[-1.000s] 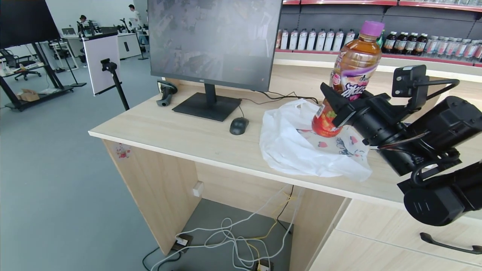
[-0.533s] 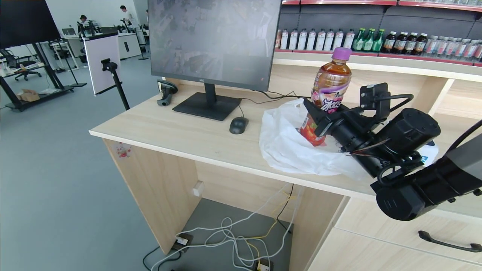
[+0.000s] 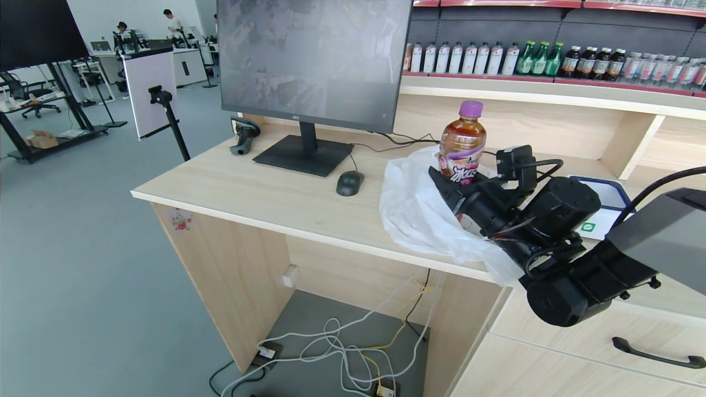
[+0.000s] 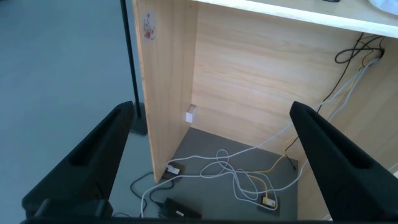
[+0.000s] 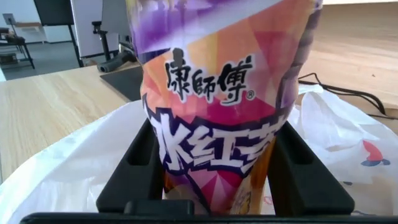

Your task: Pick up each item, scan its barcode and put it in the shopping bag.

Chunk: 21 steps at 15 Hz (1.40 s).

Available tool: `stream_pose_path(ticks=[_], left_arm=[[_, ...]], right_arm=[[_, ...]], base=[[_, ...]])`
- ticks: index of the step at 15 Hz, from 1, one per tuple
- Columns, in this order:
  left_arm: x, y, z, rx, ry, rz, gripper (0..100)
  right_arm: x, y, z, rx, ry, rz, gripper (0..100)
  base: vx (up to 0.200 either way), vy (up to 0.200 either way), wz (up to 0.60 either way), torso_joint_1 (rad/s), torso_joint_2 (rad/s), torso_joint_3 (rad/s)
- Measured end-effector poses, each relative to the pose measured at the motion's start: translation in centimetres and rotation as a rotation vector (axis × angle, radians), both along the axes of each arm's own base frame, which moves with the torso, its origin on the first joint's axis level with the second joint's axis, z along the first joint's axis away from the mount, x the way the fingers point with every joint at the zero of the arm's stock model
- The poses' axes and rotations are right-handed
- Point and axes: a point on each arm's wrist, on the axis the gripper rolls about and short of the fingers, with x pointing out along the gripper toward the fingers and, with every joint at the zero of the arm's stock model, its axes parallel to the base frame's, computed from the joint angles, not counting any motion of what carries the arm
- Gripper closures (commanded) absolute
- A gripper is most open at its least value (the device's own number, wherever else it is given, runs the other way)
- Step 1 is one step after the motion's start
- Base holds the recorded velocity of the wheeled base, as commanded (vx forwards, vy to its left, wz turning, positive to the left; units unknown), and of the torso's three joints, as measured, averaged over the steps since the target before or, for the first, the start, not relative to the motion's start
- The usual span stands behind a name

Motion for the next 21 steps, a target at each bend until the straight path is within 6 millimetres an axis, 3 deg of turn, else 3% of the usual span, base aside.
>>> stream_pose_path(ticks=[9, 10, 14, 21], left_arm=[[0.0, 0.0, 0.0, 0.001, 0.0, 0.0, 0], [0.0, 0.0, 0.0, 0.001, 0.0, 0.0, 0], [0.0, 0.0, 0.0, 0.002, 0.0, 0.0, 0], [0.0, 0.0, 0.0, 0.003, 0.0, 0.0, 0]], right_arm=[[0.4, 0.6, -1.9, -0.013, 0.051, 0.014, 100], [0.4, 0.6, -2.1, -0.014, 0.057, 0.014, 0], [0.3, 0.6, -2.1, -0.014, 0.061, 0.016, 0], [-1.0, 0.0, -0.3, -0.007, 0.034, 0.012, 0]], base=[[0.0, 0.0, 0.0, 0.0, 0.0, 0.0], [0.0, 0.0, 0.0, 0.0, 0.0, 0.0], [0.0, 0.0, 0.0, 0.0, 0.0, 0.0], [0.0, 0.0, 0.0, 0.0, 0.0, 0.0]])
